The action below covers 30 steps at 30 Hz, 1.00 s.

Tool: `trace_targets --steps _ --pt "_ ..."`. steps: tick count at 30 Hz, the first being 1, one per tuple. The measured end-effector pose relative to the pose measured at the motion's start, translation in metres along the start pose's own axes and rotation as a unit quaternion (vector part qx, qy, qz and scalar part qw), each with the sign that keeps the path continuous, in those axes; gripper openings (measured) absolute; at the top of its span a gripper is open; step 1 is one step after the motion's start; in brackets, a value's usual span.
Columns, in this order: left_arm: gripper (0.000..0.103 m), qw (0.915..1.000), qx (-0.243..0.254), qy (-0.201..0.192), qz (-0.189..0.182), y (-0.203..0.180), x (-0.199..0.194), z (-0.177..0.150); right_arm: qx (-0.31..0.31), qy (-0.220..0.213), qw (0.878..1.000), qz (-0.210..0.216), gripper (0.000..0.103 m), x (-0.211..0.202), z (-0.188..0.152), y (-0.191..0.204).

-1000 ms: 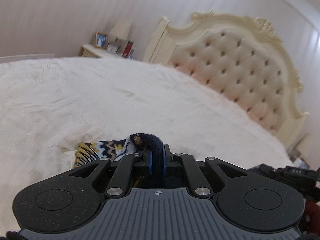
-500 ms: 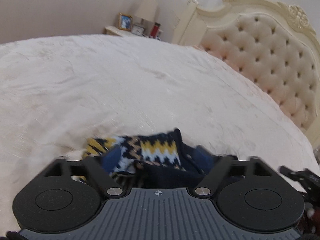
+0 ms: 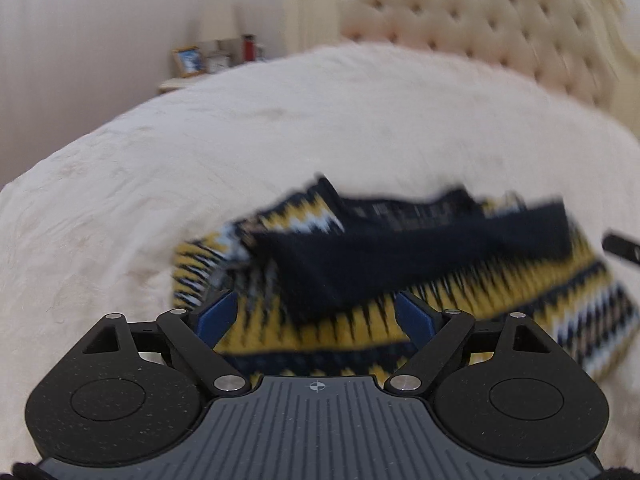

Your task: Fold small clothes

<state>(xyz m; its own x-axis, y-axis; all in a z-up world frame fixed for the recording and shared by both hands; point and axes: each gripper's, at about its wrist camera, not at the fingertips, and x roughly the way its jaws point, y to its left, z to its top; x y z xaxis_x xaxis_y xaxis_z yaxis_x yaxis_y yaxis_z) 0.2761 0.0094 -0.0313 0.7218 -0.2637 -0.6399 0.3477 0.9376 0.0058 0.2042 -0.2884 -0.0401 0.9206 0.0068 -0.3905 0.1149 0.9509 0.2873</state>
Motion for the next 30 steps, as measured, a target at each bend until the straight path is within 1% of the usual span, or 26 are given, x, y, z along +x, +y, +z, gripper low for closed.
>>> trace_targets --steps 1,3,5,7,10,13,16,18,20,23,30 --pt "0.086 0.9999 0.007 0.007 -0.001 -0.003 0.004 -0.003 0.000 -0.004 1.000 -0.006 0.093 0.001 0.001 0.000" --pt "0.086 0.9995 0.016 0.025 0.005 -0.008 0.016 -0.007 0.011 -0.019 1.000 -0.001 0.093 0.000 0.003 -0.002" --pt "0.086 0.9988 0.018 0.041 0.017 -0.008 0.028 -0.007 0.019 -0.020 1.000 0.006 0.094 0.005 0.005 -0.004" --pt "0.086 0.9986 0.012 0.046 0.024 -0.004 0.038 -0.004 0.022 -0.016 1.000 0.009 0.094 0.005 0.003 -0.006" --pt "0.086 0.9980 -0.002 0.055 0.032 0.003 0.053 0.011 0.032 -0.006 0.999 0.009 0.094 0.007 0.003 -0.011" --pt "0.087 0.9969 -0.006 0.066 0.044 0.008 0.067 0.027 0.048 -0.001 0.999 0.014 0.094 0.007 0.006 -0.018" --pt "0.088 0.9961 -0.012 0.073 0.047 0.012 0.078 0.042 0.042 -0.006 0.999 0.012 0.094 0.004 0.009 -0.021" --pt "0.093 0.9957 -0.024 0.074 0.050 0.015 0.085 0.049 0.042 -0.006 0.999 0.009 0.094 0.003 0.010 -0.024" --pt "0.093 0.9952 -0.035 0.075 0.052 0.019 0.089 0.054 0.046 -0.003 0.999 0.008 0.094 0.004 0.011 -0.028" --pt "0.093 0.9929 -0.067 0.089 0.041 0.027 0.097 0.061 0.055 0.001 0.998 0.007 0.094 0.005 0.011 -0.032" --pt "0.093 0.9828 -0.153 0.103 0.015 0.049 0.107 0.073 0.062 0.010 0.998 0.009 0.095 0.008 0.012 -0.035"
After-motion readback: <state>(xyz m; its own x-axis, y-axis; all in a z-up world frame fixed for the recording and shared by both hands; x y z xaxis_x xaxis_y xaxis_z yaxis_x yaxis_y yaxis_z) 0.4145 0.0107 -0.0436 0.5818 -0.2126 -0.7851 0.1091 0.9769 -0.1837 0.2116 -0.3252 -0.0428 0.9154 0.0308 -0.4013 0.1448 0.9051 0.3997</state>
